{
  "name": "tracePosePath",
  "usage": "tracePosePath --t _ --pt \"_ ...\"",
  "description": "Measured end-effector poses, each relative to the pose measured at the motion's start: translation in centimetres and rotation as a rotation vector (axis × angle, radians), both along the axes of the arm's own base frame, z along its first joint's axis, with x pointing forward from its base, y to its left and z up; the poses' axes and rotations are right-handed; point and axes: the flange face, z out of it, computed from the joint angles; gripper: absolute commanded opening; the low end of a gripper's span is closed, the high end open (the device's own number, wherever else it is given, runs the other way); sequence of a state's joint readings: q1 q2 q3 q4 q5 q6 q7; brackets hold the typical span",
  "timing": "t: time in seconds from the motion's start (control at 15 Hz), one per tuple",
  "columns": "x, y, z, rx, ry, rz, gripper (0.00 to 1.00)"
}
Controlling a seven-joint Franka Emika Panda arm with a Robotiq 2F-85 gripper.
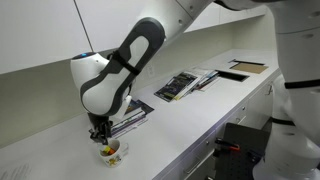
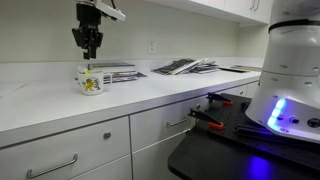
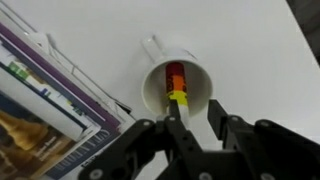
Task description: Put the paper glue on the counter
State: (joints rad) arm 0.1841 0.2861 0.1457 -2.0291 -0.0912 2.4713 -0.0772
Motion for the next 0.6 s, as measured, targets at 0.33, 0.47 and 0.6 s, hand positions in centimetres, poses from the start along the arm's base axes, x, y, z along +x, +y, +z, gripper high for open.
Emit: tracePosePath --t 0.33,0.47,0.6 --pt "0.3 -1.0 -3.3 -0.022 0.048 -0.007 0.32" --pt "0.4 -1.0 -4.2 -0.029 0.058 -0.003 0.30" --pt "0.6 -0.9 -4.7 -0.034 0.058 0.007 0.32"
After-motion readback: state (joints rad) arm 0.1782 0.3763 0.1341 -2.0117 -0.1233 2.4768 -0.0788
